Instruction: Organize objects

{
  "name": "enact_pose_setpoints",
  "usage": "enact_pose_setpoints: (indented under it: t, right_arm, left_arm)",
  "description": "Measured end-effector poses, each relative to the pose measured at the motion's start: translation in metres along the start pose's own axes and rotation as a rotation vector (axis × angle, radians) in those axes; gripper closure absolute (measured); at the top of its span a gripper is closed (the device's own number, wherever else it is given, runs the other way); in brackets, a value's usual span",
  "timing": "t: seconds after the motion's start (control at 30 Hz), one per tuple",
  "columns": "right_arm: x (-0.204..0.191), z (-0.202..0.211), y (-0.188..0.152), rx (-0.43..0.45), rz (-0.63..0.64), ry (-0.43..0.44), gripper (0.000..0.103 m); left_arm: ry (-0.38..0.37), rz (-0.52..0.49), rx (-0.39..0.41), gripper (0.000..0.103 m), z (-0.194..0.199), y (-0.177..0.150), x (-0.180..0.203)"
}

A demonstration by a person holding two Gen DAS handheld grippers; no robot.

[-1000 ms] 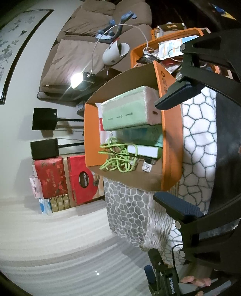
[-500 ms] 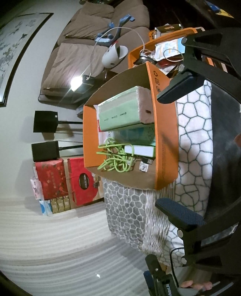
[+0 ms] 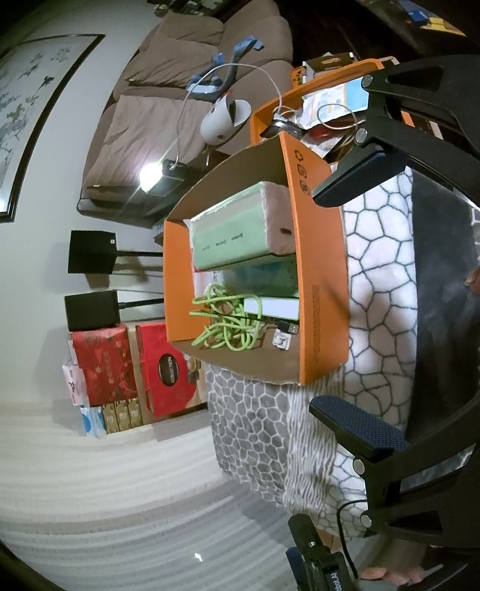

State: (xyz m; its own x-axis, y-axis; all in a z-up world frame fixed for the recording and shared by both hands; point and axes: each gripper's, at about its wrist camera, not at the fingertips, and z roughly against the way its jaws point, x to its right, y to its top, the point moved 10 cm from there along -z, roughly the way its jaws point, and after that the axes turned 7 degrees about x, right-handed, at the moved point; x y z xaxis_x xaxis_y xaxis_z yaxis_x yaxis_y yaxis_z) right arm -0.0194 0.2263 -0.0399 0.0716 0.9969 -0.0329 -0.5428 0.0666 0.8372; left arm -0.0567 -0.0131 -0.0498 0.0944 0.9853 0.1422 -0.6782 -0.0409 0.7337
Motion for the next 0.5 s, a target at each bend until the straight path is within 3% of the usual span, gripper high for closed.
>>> enact_pose_setpoints:
  t: [0.5]
  right_arm:
    - [0.0015,0.001,-0.0021,0.002,0.0,-0.005,0.0]
  left_arm:
    - [0.014,-0.007,0.01,0.0,0.0011,0.0,0.0016]
